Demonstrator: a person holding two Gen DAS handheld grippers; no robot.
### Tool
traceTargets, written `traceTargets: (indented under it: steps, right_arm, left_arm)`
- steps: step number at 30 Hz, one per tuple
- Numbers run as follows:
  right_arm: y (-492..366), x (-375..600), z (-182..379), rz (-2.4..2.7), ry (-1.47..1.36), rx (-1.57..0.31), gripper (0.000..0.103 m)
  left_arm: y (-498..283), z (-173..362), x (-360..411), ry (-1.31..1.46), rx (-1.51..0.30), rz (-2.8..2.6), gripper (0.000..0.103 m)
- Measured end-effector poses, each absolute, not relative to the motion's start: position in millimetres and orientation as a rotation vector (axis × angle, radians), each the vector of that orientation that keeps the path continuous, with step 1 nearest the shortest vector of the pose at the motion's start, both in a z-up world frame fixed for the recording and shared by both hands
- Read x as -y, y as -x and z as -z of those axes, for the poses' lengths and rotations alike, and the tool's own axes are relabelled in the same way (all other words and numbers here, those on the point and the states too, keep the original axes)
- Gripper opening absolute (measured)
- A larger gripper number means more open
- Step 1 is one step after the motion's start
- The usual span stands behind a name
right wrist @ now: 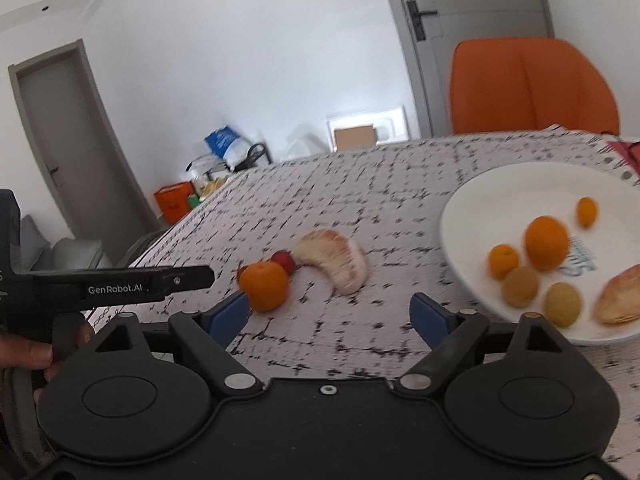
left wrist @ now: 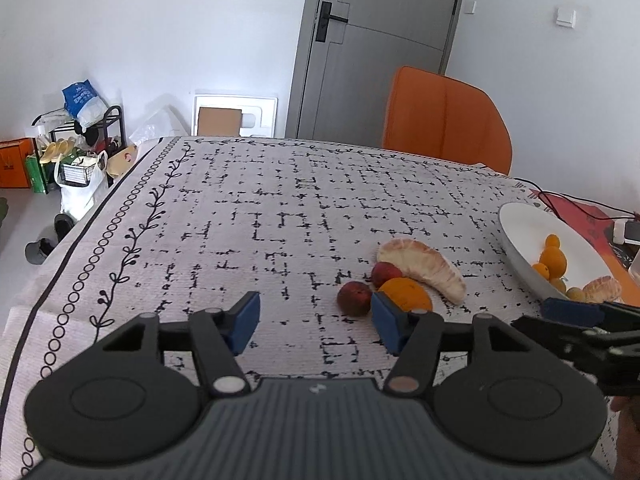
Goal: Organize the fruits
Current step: 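Move both open grippers toward the large orange and red dates, then close right gripper on large orange while left gripper closes on red date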
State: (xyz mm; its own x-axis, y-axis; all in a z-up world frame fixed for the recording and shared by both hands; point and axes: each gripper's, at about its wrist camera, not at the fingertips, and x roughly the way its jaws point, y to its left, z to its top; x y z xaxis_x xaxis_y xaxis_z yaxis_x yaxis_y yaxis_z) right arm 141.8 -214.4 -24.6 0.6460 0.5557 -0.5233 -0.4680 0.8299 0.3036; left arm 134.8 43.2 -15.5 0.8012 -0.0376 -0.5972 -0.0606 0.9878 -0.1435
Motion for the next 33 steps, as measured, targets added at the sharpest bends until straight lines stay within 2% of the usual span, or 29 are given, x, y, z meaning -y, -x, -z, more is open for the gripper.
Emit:
traceTargets:
  steps: [14, 23, 28, 33]
  right_arm:
    - [-155, 162, 26, -0.698, -0.042, -0.671, 0.073]
    - [-171, 150, 29, -0.725, -0.03, -0.702, 0.057]
    - [-178, 148, 32, -0.757, -0.03, -0.728, 0.038]
    - [-176, 156, 28, -0.743, -0.045, -0.721, 0.037]
  left_arm:
    - [-134, 23, -60, 0.175, -0.65, -0.047, 0.06]
    - [-135, 24, -65, 0.184, -0.647, -0.085, 0.06]
    - [-136, 25, -63, 0.19, -0.646, -0.078, 0.06]
    - [-141, 26, -55, 0.17, -0.654, -0.051, 0.06]
